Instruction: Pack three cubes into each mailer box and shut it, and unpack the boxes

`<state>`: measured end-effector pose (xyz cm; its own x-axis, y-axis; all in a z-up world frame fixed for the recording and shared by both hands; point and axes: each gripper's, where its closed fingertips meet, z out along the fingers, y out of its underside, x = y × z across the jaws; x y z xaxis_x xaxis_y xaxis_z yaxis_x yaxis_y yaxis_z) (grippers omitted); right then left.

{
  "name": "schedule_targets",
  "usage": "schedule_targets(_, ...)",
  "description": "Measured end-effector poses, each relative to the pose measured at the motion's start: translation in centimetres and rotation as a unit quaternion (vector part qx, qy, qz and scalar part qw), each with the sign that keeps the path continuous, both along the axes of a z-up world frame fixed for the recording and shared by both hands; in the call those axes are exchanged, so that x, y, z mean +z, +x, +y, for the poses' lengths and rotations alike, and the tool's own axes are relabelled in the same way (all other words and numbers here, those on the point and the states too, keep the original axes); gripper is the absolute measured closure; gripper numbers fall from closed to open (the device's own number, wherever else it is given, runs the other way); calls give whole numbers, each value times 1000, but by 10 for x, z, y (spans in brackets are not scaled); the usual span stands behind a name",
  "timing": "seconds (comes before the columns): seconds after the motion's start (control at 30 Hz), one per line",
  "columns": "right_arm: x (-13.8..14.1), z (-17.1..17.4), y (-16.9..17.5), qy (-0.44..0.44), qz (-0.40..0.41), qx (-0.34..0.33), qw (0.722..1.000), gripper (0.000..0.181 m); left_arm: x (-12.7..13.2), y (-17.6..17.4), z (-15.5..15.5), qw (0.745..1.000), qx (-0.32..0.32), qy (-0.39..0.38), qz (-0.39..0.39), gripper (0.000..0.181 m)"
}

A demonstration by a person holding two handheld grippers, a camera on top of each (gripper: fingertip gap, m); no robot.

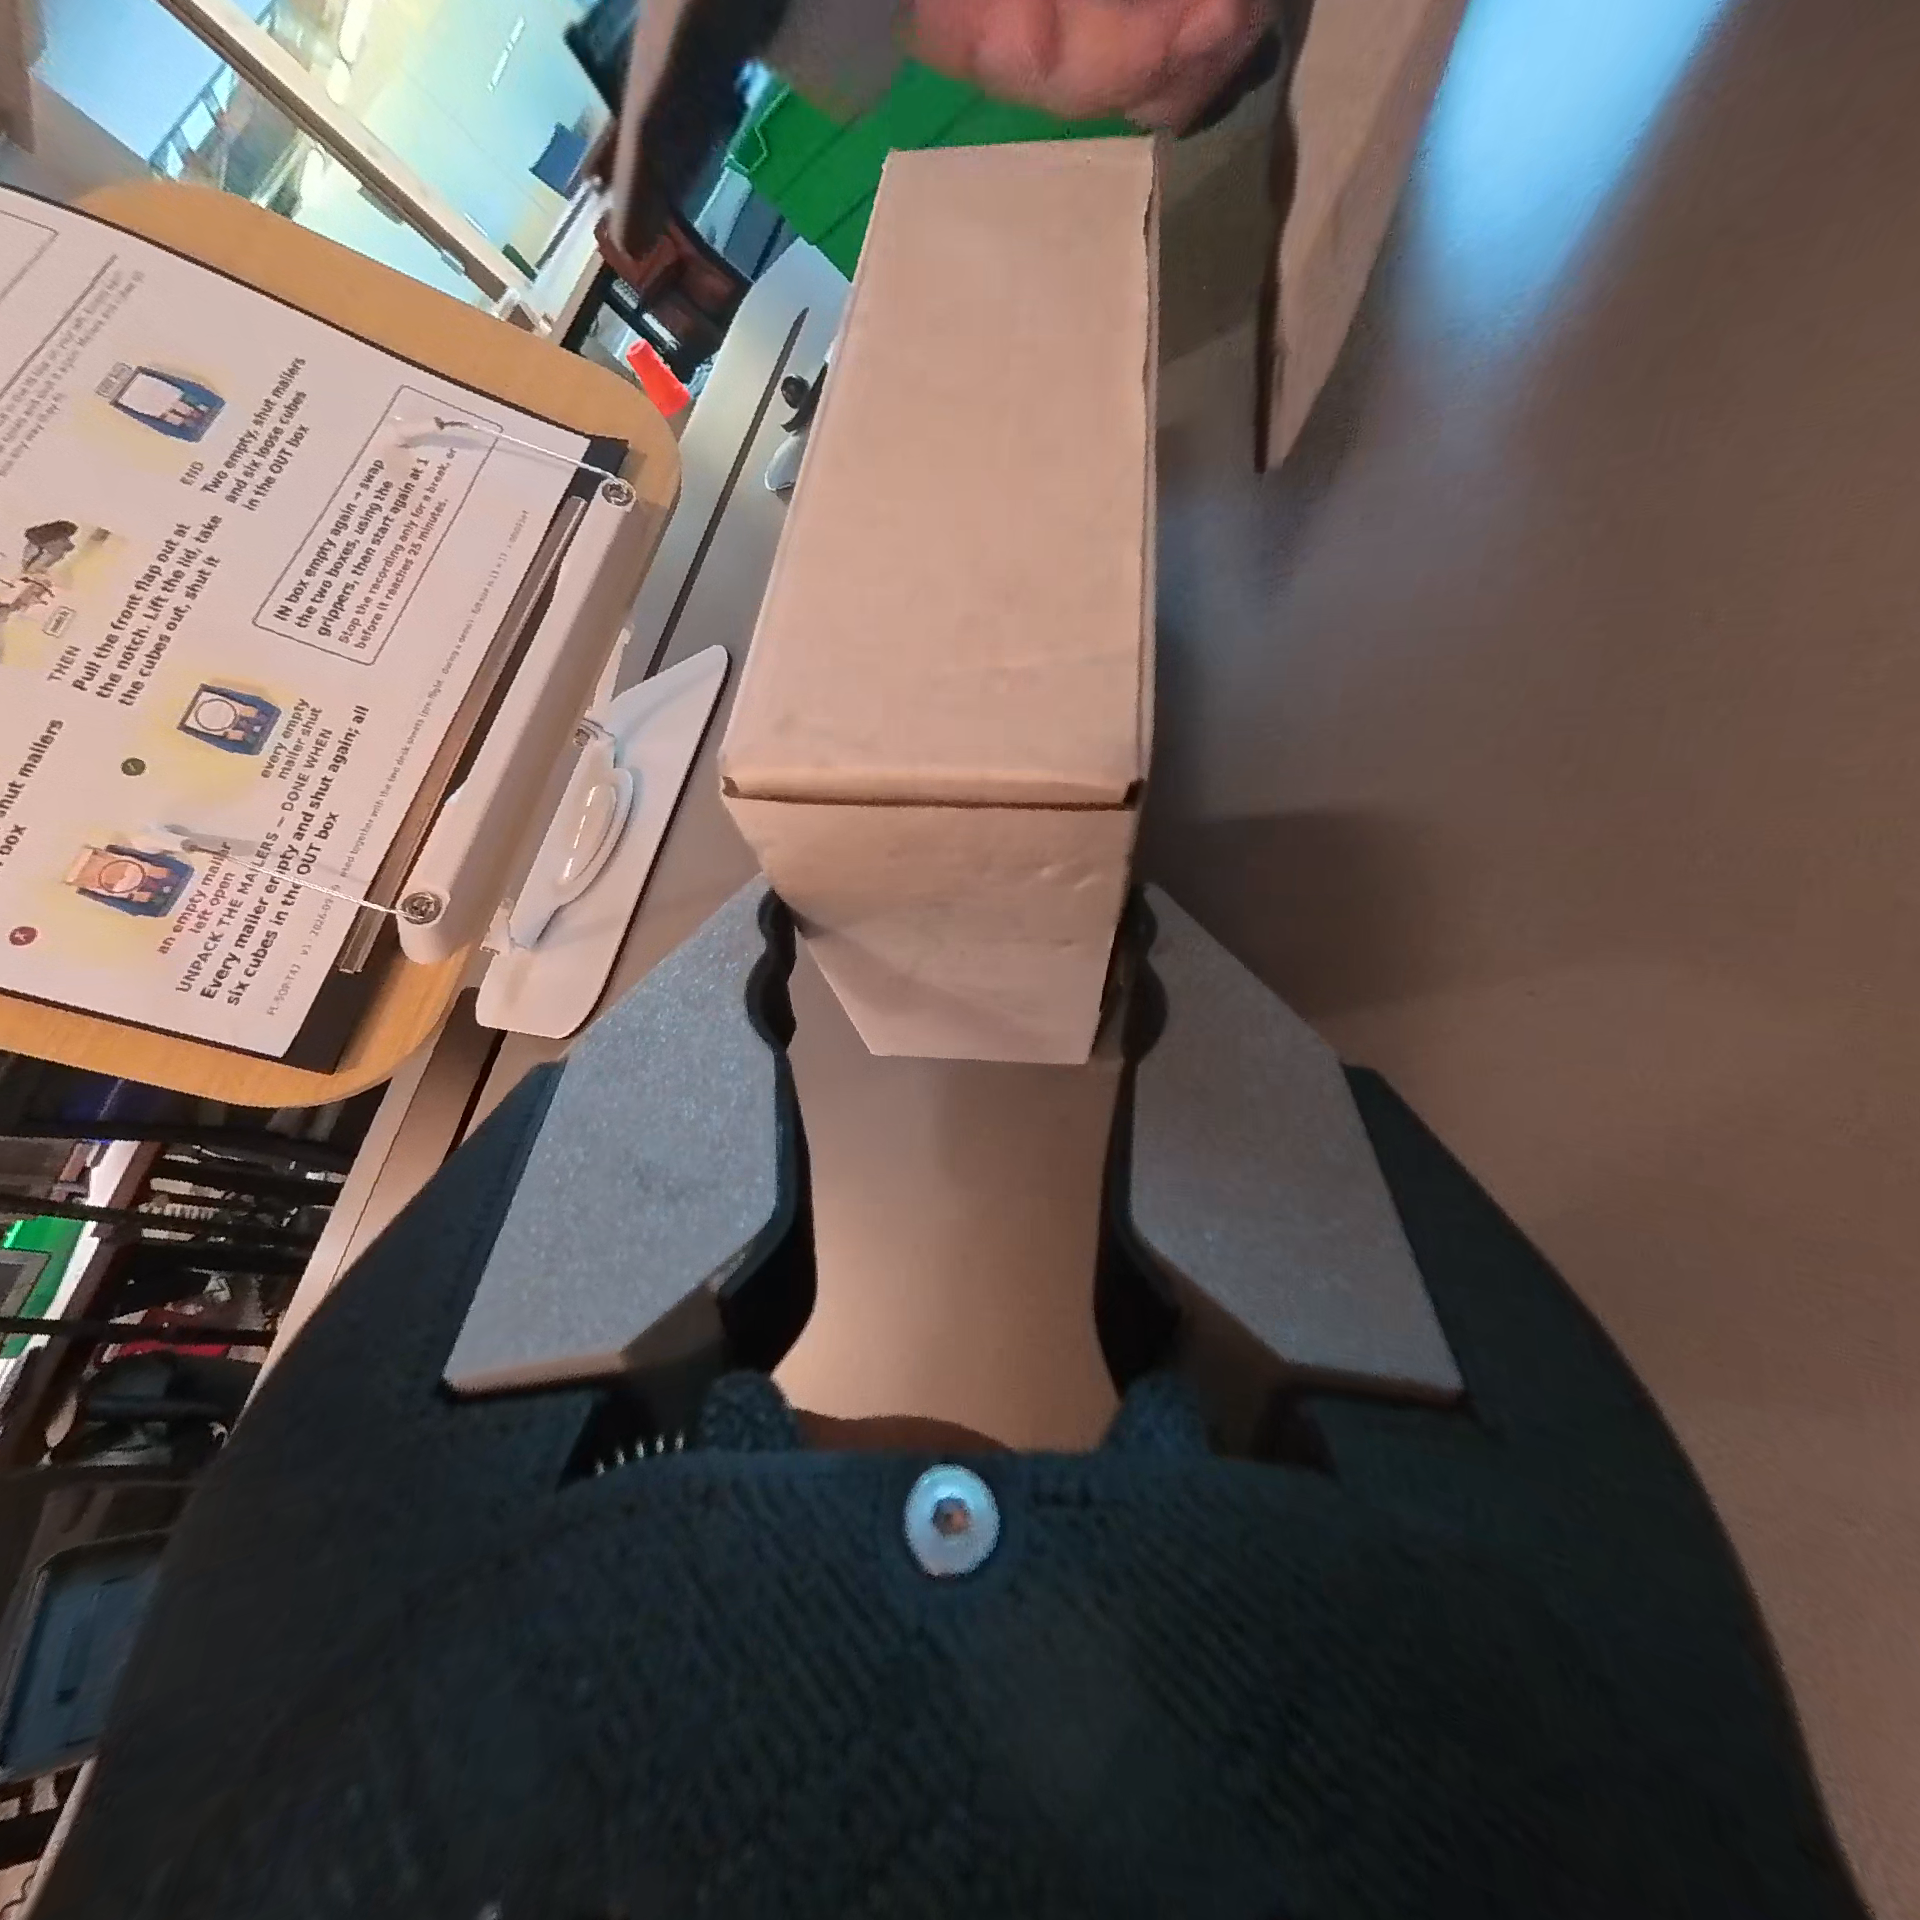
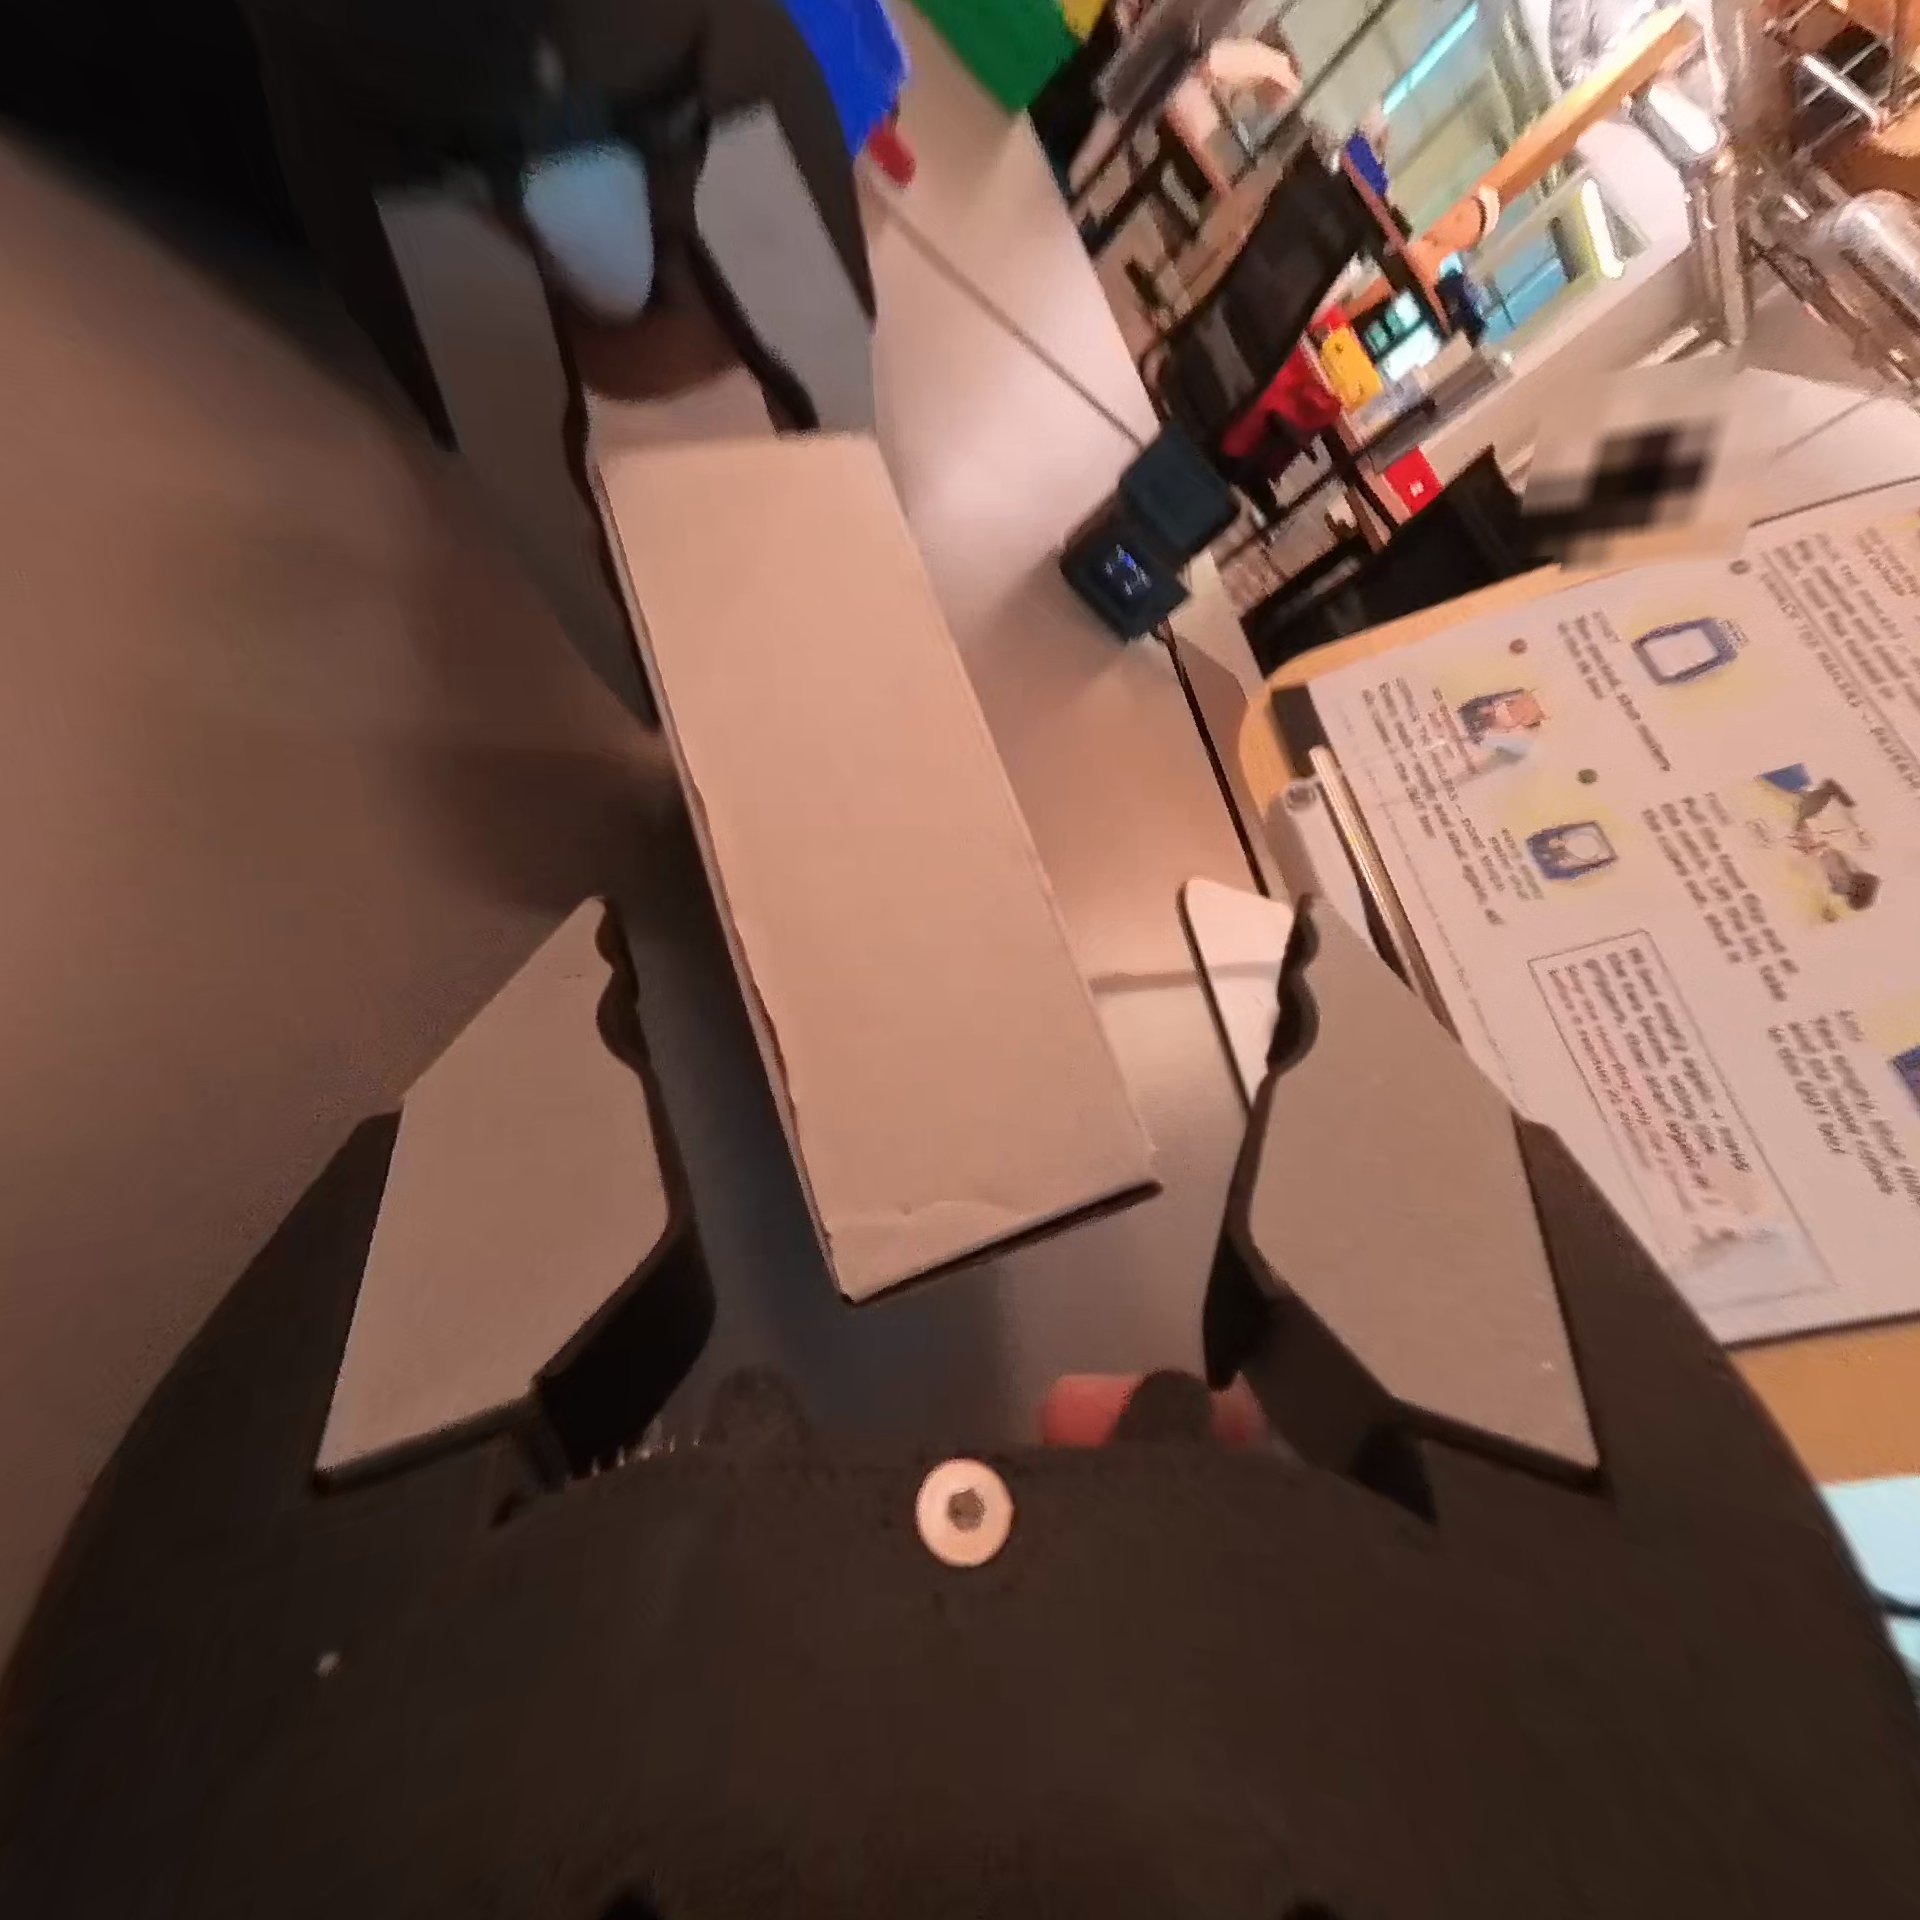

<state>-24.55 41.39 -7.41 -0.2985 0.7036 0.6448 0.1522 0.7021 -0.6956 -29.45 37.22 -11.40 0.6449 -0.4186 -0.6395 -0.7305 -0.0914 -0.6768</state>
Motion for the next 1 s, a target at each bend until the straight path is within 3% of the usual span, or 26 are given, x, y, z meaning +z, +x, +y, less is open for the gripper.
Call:
schedule_targets(0.1, -18, 19, -6, 85, -19, -47, 995, 64, 0, 1, -1, 1000, -7, 5, 11, 118)
schedule_targets(0.2, -28, 17, -4, 129, -30, -29, 991, 98, -1, 2, -2, 1000, -11, 12, 26, 118)
schedule_targets(1.0, -30, -9, -23, 228, -19, -44, 972, 98, -2, 4, 2, 998, 4, 20, 63, 118)
